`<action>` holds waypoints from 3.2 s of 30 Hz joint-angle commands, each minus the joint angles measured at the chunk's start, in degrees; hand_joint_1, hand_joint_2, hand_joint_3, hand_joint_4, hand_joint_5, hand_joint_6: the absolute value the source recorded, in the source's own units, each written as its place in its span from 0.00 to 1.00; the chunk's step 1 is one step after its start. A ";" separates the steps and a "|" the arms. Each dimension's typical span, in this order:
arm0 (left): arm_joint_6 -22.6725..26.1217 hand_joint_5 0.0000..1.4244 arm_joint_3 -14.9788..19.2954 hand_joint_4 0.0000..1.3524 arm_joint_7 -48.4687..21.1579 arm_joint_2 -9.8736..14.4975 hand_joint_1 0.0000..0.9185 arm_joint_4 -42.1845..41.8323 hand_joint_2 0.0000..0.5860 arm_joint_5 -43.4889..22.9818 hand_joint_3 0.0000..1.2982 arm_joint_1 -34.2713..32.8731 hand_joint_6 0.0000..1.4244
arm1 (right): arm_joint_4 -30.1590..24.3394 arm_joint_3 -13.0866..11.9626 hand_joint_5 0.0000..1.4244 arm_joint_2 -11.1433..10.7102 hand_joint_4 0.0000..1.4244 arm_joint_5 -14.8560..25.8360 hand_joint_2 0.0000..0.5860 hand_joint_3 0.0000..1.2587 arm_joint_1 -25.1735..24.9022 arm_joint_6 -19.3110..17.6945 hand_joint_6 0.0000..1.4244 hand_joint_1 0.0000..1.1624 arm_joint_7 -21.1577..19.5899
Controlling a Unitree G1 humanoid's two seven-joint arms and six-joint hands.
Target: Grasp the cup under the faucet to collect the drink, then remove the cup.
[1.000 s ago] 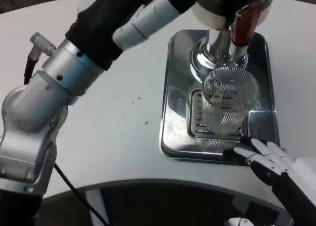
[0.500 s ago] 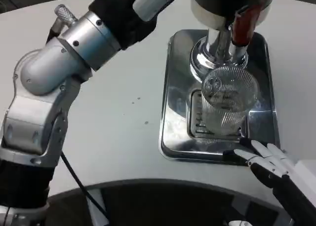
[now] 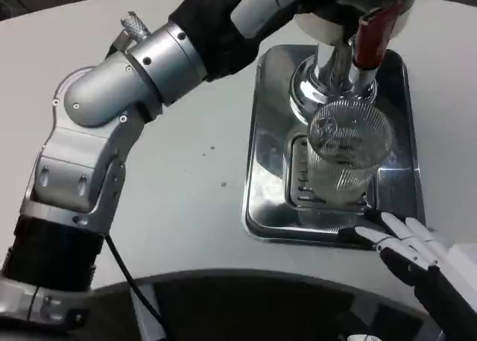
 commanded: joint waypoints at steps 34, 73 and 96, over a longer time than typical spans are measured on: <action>-1.83 0.17 -5.23 0.10 -8.17 1.97 0.00 2.81 0.17 6.64 0.13 1.91 0.19 | -0.88 -0.97 0.00 1.10 0.03 2.18 0.67 0.14 2.51 -1.86 0.00 0.33 -1.36; -20.19 0.08 -10.57 0.03 -7.58 4.05 0.00 9.05 0.16 18.52 0.09 -0.64 0.10 | -0.88 1.29 0.01 -0.62 0.02 8.73 0.66 0.04 2.98 15.57 0.00 0.35 -8.74; -20.62 0.08 -10.87 0.03 -7.08 4.52 0.00 6.88 0.16 19.25 0.09 -0.43 0.10 | 10.29 4.21 0.03 -5.78 0.01 20.29 0.47 0.00 3.19 12.71 0.00 0.50 -27.61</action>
